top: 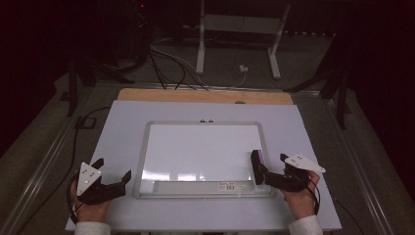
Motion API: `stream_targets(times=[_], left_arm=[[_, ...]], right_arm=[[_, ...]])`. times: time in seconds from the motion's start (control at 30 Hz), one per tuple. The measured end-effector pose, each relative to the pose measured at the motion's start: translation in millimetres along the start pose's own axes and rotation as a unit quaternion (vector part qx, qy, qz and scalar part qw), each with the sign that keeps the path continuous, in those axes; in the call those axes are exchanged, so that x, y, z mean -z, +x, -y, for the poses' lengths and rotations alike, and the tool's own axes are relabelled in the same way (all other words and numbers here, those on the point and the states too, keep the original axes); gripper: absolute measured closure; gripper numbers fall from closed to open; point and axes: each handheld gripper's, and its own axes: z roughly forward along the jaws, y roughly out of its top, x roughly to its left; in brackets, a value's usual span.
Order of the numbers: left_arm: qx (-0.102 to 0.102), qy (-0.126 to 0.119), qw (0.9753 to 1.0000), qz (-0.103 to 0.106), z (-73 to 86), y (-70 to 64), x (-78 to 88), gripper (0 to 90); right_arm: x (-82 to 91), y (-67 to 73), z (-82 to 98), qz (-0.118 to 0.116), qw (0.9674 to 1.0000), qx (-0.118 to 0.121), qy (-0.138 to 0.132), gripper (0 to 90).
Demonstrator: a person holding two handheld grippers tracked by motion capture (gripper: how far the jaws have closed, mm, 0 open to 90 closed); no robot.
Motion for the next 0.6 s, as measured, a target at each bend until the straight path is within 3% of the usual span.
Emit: stream_targets(times=[0.17,0.6], left_arm=[[0.000,-0.003,1.0000,0.000,-0.8,-0.1,0.5,0.6],[0.015,-0.026,0.9995,0.009,-4.8,-0.1,5.3,0.6]], right_arm=[[6.0,-12.1,5.3,0.000,0.9991,0.006,-0.042,8.6],[17.2,-28.3,19.8,0.011,0.9965,-0.006,-0.083,8.0]])
